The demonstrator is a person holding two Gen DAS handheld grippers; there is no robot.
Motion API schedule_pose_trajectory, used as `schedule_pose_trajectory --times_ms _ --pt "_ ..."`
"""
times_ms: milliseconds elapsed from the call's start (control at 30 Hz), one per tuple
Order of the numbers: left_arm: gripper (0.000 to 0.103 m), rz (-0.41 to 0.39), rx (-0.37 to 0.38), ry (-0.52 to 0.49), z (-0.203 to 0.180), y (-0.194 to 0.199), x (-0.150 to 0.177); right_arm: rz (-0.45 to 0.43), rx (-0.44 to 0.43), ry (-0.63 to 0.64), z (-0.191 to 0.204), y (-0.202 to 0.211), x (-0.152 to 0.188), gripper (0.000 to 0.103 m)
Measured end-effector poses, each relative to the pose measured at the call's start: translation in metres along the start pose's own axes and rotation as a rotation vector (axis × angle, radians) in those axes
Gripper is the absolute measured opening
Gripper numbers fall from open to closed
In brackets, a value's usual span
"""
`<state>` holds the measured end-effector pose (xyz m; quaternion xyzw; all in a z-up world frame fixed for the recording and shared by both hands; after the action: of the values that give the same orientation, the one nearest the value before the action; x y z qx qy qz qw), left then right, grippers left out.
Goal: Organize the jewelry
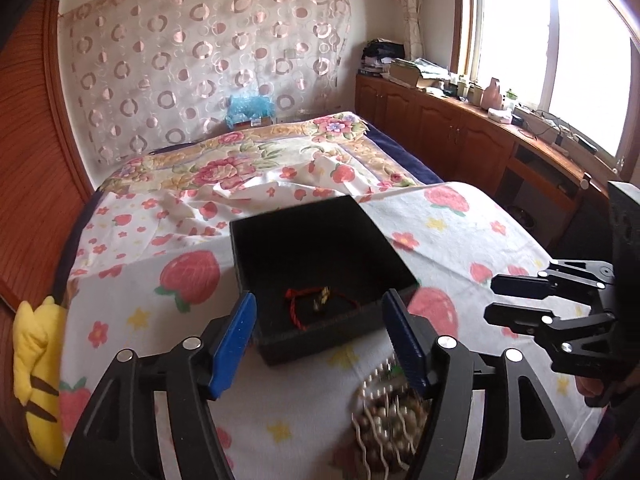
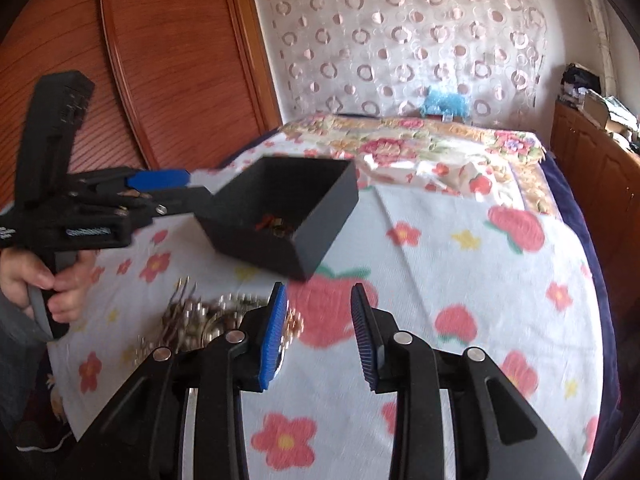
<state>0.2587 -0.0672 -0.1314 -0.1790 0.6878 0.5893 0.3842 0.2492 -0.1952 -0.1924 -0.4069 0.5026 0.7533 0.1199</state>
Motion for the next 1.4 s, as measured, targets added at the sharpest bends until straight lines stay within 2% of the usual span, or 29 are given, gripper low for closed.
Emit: schedule_pose_trajectory --times_ms 200,267,300,467,800,900,1000,1100,1167,1400 --pt "0.069 0.008 -0.001 0.032 0.006 0.015 0.036 0.068 -0.022 0.018 0.01 -0.012 0.022 0.036" --pt "0.069 0.016 -0.006 0.038 0.009 0.018 0.046 0.085 -0.038 0.021 0.016 -0.016 0.026 0.033" --pt "0.069 0.018 -0.01 0.042 0.01 0.019 0.05 0.096 -0.047 0.026 0.02 -0.018 0.029 0.028" --pt "0.069 0.035 -0.016 0.076 0.018 0.025 0.074 0.115 -0.05 0.034 0.026 -0.022 0.034 0.026" --pt "0.069 0.042 -0.008 0.095 0.018 0.032 0.09 0.182 -0.096 -0.05 0.024 -0.039 0.041 0.024" --pt "0.069 0.042 -0.008 0.094 0.017 0.033 0.091 0.182 -0.117 -0.075 0.024 -0.04 0.039 0.023" --pt "0.069 0.044 -0.007 0.095 0.016 0.034 0.092 0.173 -0.136 -0.083 0.024 -0.04 0.035 0.011" --pt "0.069 0.047 -0.005 0.098 0.013 0.034 0.094 0.16 -0.137 -0.076 0.025 -0.039 0.031 0.01" --pt "0.069 0.052 -0.003 0.098 0.011 0.032 0.094 0.145 -0.138 -0.076 0.024 -0.037 0.027 0.006" --pt "0.069 0.072 0.007 0.095 0.004 0.029 0.101 0.089 -0.14 -0.053 0.028 -0.026 0.013 0.006"
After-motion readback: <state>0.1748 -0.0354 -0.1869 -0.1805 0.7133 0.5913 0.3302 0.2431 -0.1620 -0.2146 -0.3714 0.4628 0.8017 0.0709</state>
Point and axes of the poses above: each gripper's, at about its wrist camera, not at the fingertips, and y roughly against the way its jaws point, z to its left, x to its underside, the point moved 10 cm from there along -y, roughly the way its jaws point, and after that the axes turned 1 degree about x, right-handed, at the moved point
